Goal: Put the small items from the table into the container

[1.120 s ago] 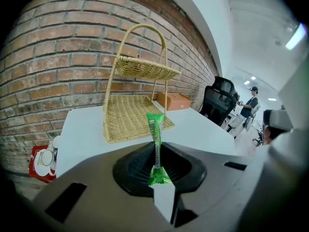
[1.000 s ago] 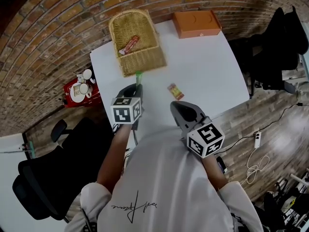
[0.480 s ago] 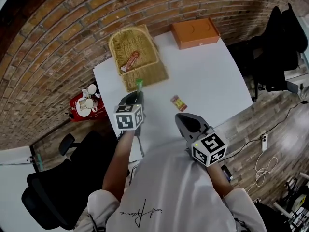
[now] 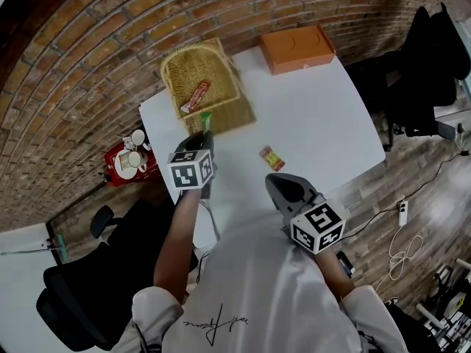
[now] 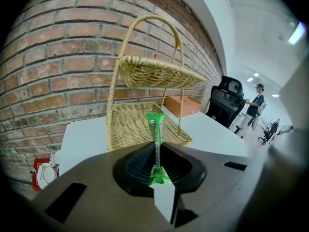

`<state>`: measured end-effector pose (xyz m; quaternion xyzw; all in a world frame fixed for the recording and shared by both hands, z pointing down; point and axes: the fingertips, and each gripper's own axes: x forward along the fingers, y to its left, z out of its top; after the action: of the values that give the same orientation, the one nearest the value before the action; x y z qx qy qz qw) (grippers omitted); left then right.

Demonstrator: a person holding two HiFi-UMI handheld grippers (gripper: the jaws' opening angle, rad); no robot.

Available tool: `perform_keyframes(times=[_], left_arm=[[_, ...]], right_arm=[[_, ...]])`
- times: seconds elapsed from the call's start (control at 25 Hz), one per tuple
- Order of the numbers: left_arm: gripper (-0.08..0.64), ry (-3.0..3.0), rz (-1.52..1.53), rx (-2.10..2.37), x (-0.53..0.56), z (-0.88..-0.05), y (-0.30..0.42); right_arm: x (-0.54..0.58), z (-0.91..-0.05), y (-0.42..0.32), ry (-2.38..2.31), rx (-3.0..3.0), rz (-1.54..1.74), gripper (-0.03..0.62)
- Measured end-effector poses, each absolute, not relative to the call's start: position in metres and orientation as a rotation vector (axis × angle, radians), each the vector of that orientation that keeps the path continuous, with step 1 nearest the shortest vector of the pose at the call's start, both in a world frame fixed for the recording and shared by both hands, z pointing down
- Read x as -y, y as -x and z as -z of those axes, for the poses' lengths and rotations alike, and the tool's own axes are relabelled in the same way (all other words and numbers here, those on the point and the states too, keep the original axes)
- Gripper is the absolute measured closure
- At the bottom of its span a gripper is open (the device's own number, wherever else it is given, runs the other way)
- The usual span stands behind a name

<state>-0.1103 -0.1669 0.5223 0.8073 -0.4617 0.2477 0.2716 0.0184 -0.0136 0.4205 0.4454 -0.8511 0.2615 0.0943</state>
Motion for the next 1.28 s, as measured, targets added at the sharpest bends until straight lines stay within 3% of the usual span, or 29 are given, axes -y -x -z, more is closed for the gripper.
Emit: perform_keyframes(times=[1.28], left_arm=[[0.518, -2.101, -0.802, 1.247, 0.208, -0.564, 0.112]], right_arm=[[0.02, -0.439, -0.028, -1.351, 2.484, -0.951, 0.571]])
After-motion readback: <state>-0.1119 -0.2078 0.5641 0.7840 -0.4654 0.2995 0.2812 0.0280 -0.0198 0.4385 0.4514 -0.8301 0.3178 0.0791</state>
